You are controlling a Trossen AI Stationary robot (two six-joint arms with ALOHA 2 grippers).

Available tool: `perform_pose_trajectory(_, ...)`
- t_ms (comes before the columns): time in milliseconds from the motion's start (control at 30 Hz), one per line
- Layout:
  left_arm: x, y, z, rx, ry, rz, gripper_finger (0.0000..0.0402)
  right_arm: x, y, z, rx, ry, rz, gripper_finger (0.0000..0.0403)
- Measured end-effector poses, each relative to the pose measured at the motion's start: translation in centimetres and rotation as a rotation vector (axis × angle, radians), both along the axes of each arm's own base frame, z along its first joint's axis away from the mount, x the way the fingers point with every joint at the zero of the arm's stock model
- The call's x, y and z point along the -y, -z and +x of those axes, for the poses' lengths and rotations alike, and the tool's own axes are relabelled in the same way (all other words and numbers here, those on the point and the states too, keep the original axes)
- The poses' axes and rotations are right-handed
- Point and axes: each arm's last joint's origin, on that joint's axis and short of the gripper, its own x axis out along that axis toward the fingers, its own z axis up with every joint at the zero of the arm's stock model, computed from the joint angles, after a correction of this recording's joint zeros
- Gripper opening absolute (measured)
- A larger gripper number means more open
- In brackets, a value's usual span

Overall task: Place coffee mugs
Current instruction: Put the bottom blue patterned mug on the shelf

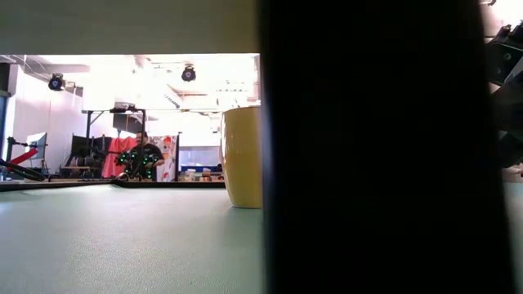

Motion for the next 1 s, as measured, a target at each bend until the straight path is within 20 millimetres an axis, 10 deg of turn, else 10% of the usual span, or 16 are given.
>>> perform_pose_trajectory(400, 1.2, 0.4, -0.4, -0.007, -0.061, 0.023, 0.001, -0.1, -0.2, 0.1, 0.005, 0.0, 0.004, 0.0068)
perform_pose_trajectory(1000, 3.5, -5.1, -0.5, 0.125, 0.284, 0.216, 0.001, -0.1, -0.3, 0.2, 0.009, 0.0, 0.008, 0.0068)
